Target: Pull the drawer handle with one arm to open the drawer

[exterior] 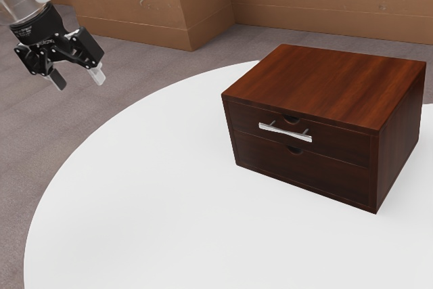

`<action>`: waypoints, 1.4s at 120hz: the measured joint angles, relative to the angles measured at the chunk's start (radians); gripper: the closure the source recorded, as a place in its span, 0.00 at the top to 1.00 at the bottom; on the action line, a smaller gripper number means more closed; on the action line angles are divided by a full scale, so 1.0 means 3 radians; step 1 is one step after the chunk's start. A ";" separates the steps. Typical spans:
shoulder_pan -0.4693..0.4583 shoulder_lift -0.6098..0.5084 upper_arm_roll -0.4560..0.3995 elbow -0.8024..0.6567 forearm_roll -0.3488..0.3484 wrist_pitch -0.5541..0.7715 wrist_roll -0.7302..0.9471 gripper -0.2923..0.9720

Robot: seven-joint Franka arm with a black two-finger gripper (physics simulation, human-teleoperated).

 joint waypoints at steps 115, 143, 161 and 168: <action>0.0017 0.0133 -0.0919 0.0876 0.0170 -0.0562 -0.0128 0.77; -0.0037 -0.0510 -0.0923 -0.0200 0.0166 -0.0466 -0.0138 0.77; -0.0020 -0.1512 -0.0927 -0.1500 0.0175 -0.0484 -0.0147 0.77; -0.0015 -0.1736 -0.0992 -0.1736 0.0166 -0.0604 -0.0150 0.77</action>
